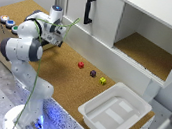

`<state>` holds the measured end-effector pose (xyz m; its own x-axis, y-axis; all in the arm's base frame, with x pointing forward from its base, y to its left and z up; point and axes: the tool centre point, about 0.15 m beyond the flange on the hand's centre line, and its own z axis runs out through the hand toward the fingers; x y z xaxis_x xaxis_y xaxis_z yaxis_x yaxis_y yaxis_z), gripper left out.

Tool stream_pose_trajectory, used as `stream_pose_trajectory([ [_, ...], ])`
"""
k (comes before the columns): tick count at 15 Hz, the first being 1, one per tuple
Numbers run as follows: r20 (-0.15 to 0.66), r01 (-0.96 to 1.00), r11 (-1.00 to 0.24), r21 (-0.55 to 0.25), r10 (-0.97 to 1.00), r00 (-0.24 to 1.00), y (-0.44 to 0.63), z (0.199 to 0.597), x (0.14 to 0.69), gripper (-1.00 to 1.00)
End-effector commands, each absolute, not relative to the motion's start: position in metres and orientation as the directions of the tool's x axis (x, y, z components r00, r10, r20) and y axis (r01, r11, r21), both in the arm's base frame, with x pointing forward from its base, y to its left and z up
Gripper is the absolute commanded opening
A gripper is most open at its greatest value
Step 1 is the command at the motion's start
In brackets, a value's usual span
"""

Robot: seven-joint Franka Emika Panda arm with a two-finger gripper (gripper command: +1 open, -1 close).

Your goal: Grasp the handle of the drawer and close it

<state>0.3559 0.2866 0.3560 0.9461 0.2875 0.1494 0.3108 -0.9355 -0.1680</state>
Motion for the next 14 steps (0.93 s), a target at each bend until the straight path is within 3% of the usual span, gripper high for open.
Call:
stream_pose_trajectory([
  [1, 0.101, 0.231, -0.971, -0.06, 0.224, 0.969, 0.2599, 0.3967, 0.3591, 1.0],
  [14, 0.07, 0.215, -0.975, -0.049, 0.212, 0.975, 0.2535, 0.403, 0.3612, 1.0],
])
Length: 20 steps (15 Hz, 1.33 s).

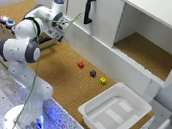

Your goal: Grasp the handle of the drawer and close it

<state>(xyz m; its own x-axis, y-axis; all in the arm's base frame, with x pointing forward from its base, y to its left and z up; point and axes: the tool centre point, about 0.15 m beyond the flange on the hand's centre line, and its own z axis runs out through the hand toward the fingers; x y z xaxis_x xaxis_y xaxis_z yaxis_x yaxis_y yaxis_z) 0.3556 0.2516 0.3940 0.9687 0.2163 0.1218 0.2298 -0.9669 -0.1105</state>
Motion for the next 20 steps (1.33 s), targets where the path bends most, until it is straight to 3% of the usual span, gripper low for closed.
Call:
stream_pose_trajectory([
  [1, 0.07, 0.215, -0.975, -0.049, 0.212, 0.975, 0.254, 0.403, 0.361, 1.0],
  [10, 0.07, 0.215, -0.975, -0.049, 0.212, 0.975, 0.254, 0.403, 0.361, 1.0],
  [11, 0.121, 0.229, -0.967, -0.11, 0.215, 0.969, 0.251, 0.395, 0.355, 1.0],
  [12, 0.133, 0.243, -0.963, -0.116, 0.227, 0.965, 0.249, 0.392, 0.354, 1.0],
  [20, 0.164, 0.27, -0.961, 0.054, 0.275, 0.947, 0.24, 0.412, 0.369, 1.0],
])
